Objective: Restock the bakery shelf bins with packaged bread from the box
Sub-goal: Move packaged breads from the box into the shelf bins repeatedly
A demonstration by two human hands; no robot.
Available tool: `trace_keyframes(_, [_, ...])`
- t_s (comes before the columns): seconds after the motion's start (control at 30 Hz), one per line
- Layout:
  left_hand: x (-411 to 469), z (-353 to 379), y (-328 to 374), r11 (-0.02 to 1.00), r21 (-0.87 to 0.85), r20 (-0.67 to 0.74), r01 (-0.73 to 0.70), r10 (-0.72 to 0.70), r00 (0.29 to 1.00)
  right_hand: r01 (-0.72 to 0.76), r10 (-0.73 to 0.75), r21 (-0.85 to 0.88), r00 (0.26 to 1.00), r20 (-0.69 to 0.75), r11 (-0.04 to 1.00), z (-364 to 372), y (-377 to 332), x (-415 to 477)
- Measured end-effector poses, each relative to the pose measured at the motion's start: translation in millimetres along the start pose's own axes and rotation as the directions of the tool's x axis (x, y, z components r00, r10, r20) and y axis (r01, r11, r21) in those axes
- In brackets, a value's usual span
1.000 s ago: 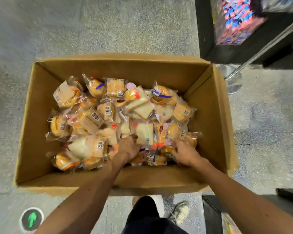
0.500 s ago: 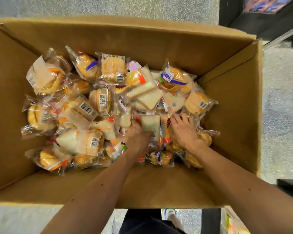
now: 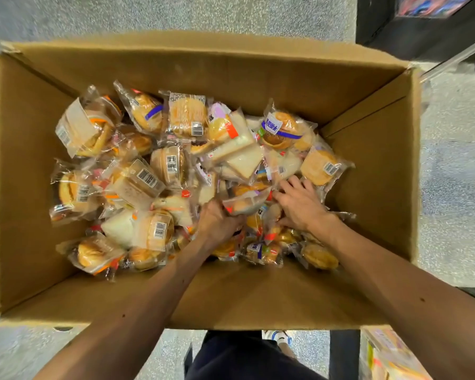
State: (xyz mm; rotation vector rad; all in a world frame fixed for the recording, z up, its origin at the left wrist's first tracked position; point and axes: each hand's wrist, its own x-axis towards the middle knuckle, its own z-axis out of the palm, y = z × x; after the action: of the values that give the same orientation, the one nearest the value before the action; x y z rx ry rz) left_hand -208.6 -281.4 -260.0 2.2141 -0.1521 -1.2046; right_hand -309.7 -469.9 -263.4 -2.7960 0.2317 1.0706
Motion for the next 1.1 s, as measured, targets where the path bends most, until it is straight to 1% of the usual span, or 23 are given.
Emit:
trace_keyframes(0.07, [-6.3,-10.0,2.4,0.997,-0.072,0.018,-0.041,0.043,0.999,0.022,-0.021,0.027,0.999,-0.039,0.999,-4.9,-2.5,-4.9])
trace_keyframes(0.1, [-8.7,-15.2,4.3,0.99,-0.128,0.033,-0.067,0.072,0.997,0.021,-0.018,0.068,0.999,-0.051,0.997,-8.5,-4.4,-7.2])
trace_keyframes(0.17, [-12.2,-25.6,9.6,0.962,-0.245,0.03,-0.119,0.13,0.991,-0.067,0.076,0.242,0.997,-0.028,0.968,-21.9,-8.4,-12.3])
trace_keyframes(0.2, [-14.6,-31.5,12.9,0.947,-0.3,0.017,-0.118,0.129,0.992,-0.143,0.148,0.356,0.989,0.014,0.923,-27.9,-10.3,-15.5])
trace_keyframes(0.23, [-18.0,-37.4,16.7,0.932,-0.351,0.012,-0.095,0.105,0.994,-0.206,0.205,0.474,0.977,0.055,0.856,-32.5,-11.7,-19.9])
trace_keyframes(0.3, [-25.3,-47.8,21.3,0.904,-0.424,0.001,-0.047,0.053,0.999,-0.27,0.269,0.664,0.957,0.107,0.697,-40.9,-14.2,-32.1])
trace_keyframes(0.33, [-27.9,-52.9,21.8,0.9,-0.436,-0.002,-0.025,0.027,1.0,-0.297,0.298,0.746,0.944,0.138,0.596,-44.8,-15.3,-40.2])
trace_keyframes(0.37, [-31.1,-57.7,22.5,0.893,-0.451,0.007,0.001,0.003,1.0,-0.327,0.324,0.819,0.928,0.184,0.471,-47.4,-16.6,-49.0])
trace_keyframes(0.4, [-35.7,-62.3,24.5,0.875,-0.485,0.01,0.021,-0.019,1.0,-0.339,0.336,0.877,0.915,0.223,0.341,-48.0,-17.3,-57.5])
trace_keyframes(0.43, [-42.3,-67.1,29.1,0.856,-0.515,0.011,0.03,-0.029,1.0,-0.341,0.348,0.91,0.904,0.249,0.236,-50.2,-18.9,-66.8])
trace_keyframes(0.5, [-54.7,-74.1,36.7,0.864,-0.503,0.015,0.033,-0.029,0.999,-0.339,0.363,0.937,0.887,0.286,0.09,-54.7,-19.8,-83.3])
trace_keyframes(0.53, [-60.8,-76.3,40.3,0.878,-0.479,0.018,0.021,-0.014,1.0,-0.342,0.353,0.939,0.884,0.308,0.039,-56.0,-18.8,-90.7])
trace_keyframes(0.6, [-71.1,-82.2,45.7,0.901,-0.435,0.029,-0.006,0.021,0.999,-0.318,0.296,0.945,0.898,0.325,-0.071,-65.0,-18.2,-107.0])
trace_keyframes(0.63, [-75.5,-86.0,49.0,0.908,-0.418,0.048,-0.012,0.035,0.998,-0.294,0.252,0.943,0.911,0.326,-0.158,-67.4,-17.7,-112.2])
trace_keyframes(0.67, [-79.4,-90.7,51.9,0.914,-0.406,0.066,-0.012,0.043,0.997,-0.281,0.191,0.922,0.922,0.336,-0.267,-70.1,-17.9,-116.7])
trace_keyframes(0.7, [-81.0,-95.1,51.9,0.924,-0.383,0.089,-0.011,0.049,0.995,-0.278,0.137,0.887,0.927,0.348,-0.369,-72.6,-19.8,-120.0])
trace_keyframes(0.73, [-84.5,-99.2,52.3,0.936,-0.353,0.126,-0.007,0.054,0.991,-0.282,0.082,0.85,0.932,0.352,-0.444,-75.3,-24.2,-122.3])
trace_keyframes(0.77, [-86.3,-102.4,50.4,0.95,-0.312,0.182,-0.006,0.066,0.981,-0.273,0.05,0.812,0.937,0.346,-0.516,-78.8,-30.2,-121.6])
trace_keyframes(0.8, [-89.0,-104.2,48.8,0.959,-0.283,0.256,0.004,0.072,0.964,-0.265,0.025,0.783,0.942,0.336,-0.563,-80.2,-36.0,-119.2])
trace_keyframes(0.87, [-91.0,-101.9,43.6,0.966,-0.255,0.397,0.049,0.058,0.916,-0.256,-0.004,0.733,0.945,0.327,-0.63,-80.1,-50.7,-111.6])
trace_keyframes(0.93, [-86.1,-97.4,36.7,0.936,-0.332,0.47,0.115,0.059,0.881,-0.261,-0.019,0.698,0.943,0.334,-0.667,-78.9,-59.5,-106.0])
trace_keyframes(1.03, [-74.1,-94.4,31.7,0.876,-0.433,0.507,0.215,0.039,0.861,-0.278,-0.032,0.684,0.936,0.349,-0.675,-70.6,-57.1,-106.1])
trace_keyframes(1.1, [-65.7,-88.6,32.7,0.879,-0.409,0.479,0.247,-0.024,0.877,-0.279,-0.019,0.694,0.934,0.358,-0.664,-64.3,-47.9,-109.9])
